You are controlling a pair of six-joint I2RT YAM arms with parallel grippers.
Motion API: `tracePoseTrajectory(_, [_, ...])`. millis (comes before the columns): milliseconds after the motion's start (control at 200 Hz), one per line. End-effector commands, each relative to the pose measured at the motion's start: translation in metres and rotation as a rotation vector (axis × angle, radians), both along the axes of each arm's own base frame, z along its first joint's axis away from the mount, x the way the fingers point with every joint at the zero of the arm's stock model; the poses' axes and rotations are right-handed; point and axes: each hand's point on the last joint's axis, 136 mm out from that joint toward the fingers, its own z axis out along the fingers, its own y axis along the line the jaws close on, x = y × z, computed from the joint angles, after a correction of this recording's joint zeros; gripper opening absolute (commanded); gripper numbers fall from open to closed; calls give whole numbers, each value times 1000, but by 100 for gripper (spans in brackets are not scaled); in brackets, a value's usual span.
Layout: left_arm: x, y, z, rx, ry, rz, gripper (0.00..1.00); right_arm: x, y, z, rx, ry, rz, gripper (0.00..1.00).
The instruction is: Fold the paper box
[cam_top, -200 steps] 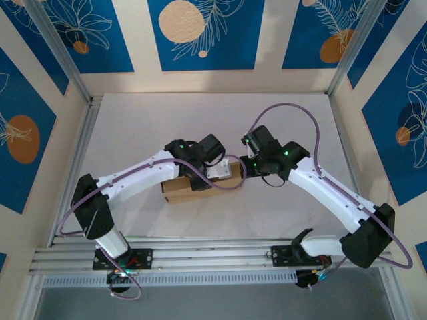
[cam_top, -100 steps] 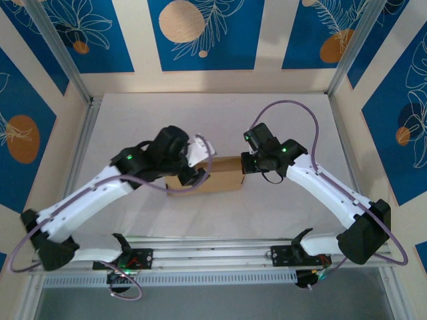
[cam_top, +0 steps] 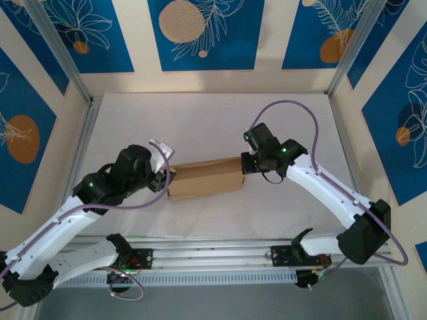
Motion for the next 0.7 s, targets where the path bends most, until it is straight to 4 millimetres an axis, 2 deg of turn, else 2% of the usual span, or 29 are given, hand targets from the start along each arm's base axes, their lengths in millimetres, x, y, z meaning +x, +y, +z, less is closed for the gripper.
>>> tracePoseTrajectory(0, [6,19,-20,35,31,86,67,-9,-8,-12,-43,53,10,0])
tracePoseTrajectory(160, [17,25,-33,39,67,104,57,-9,-7,-15,-41,66,15,0])
tracePoseTrajectory(390, [17,20,-46,16,116,93,30,-11,-6,-18,-39,72,23,0])
tracePoseTrajectory(535, [15,8,-50,-29,165,66,23,-12,-4,-17,-32,75,29,0])
tracePoseTrajectory(695, [17,-4,-54,-91,210,55,20,-14,0,-18,-19,83,42,0])
